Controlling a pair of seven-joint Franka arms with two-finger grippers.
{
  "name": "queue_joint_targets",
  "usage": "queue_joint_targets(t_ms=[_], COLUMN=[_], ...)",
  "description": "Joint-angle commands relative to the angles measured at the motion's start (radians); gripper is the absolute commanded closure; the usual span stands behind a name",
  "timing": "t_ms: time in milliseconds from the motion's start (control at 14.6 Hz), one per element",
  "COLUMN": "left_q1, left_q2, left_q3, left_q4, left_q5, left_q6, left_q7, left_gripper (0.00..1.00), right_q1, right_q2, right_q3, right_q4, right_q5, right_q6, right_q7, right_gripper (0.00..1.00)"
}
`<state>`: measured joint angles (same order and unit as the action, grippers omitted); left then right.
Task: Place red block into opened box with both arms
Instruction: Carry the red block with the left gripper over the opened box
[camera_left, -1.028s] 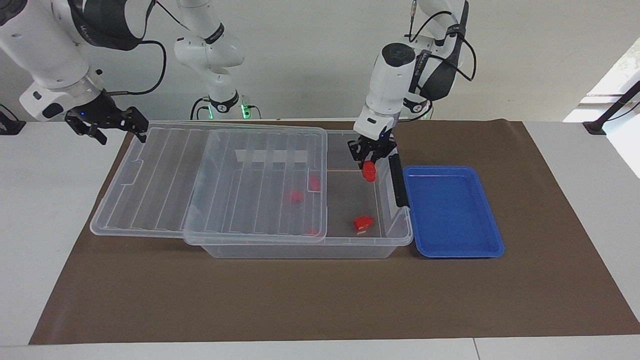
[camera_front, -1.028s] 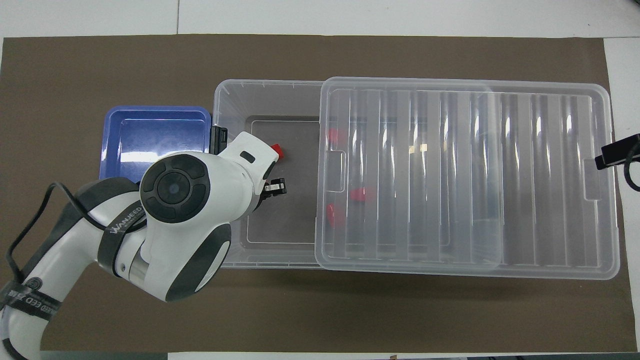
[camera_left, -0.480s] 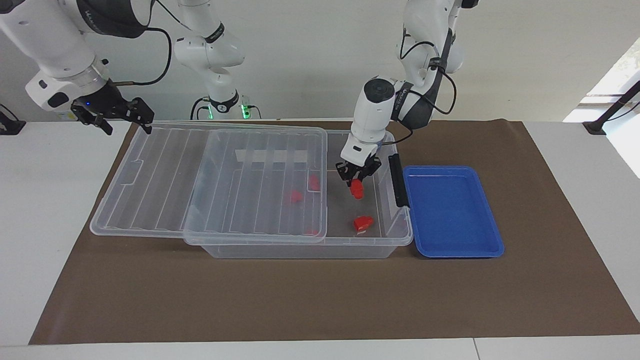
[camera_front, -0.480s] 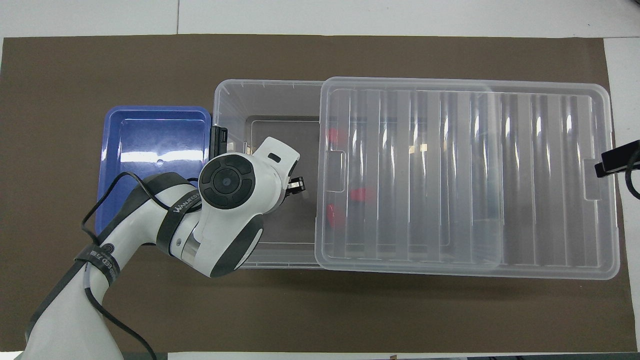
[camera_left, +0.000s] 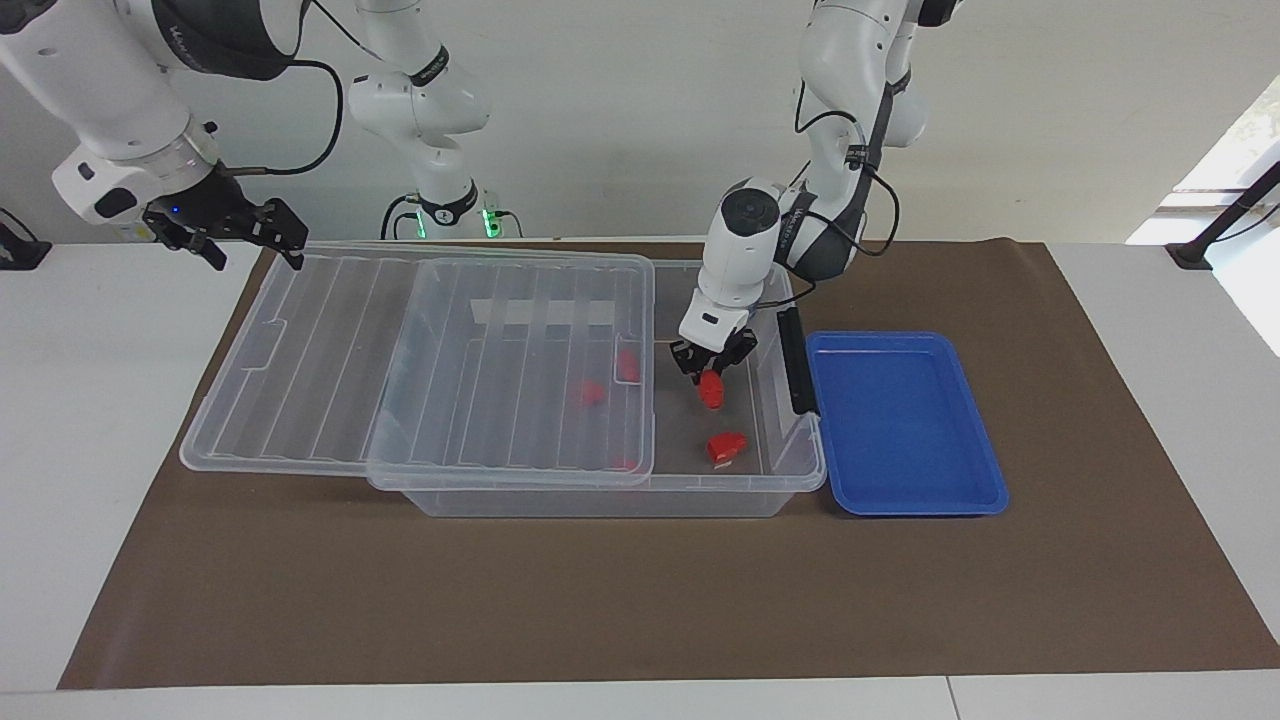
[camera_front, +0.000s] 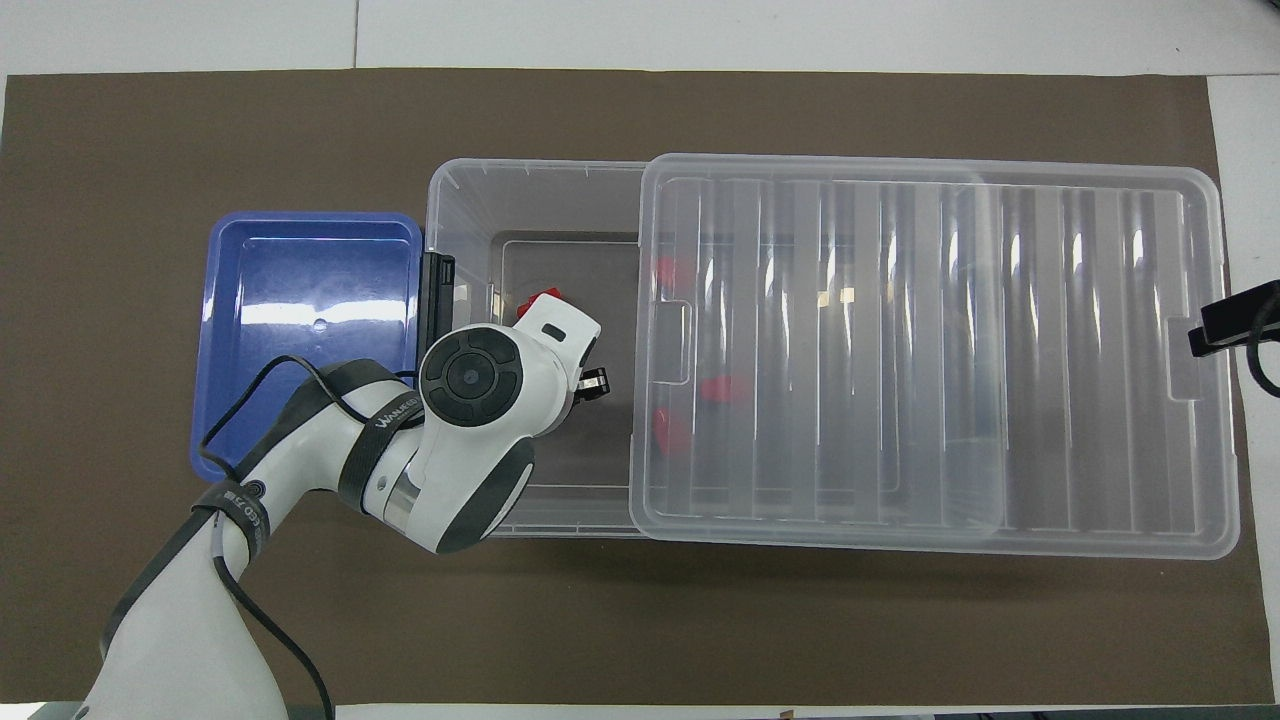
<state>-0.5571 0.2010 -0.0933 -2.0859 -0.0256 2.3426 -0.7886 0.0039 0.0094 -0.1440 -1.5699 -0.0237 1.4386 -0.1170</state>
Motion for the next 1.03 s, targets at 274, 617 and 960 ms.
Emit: queue_joint_targets(t_ms=[274, 617, 960], left_q1=[-0.009, -0.006, 0.025], left_q2=[-0.02, -0.106, -0.222], left_q3=[0.013, 0.017, 0.027], left_q4=[-0.006, 0.053, 0.061], left_q5=[0.007, 0.007, 0.007], left_q6=[0.011, -0.141, -0.248], left_q7=[-0.017, -0.018, -0.004], left_gripper=[0.0, 0.0, 0.0], right_q1=[-0.035, -0.036, -0.033], right_q2=[-0.019, -0.019, -0.019], right_q3=[0.014, 0.015, 0.014], right_q4=[-0.028, -0.029, -0.029], right_q5=[0.008, 0.008, 0.007], right_q6=[0.017, 0.017, 0.017], right_q7=[0.019, 0.017, 0.014], right_gripper=[0.0, 0.0, 0.0])
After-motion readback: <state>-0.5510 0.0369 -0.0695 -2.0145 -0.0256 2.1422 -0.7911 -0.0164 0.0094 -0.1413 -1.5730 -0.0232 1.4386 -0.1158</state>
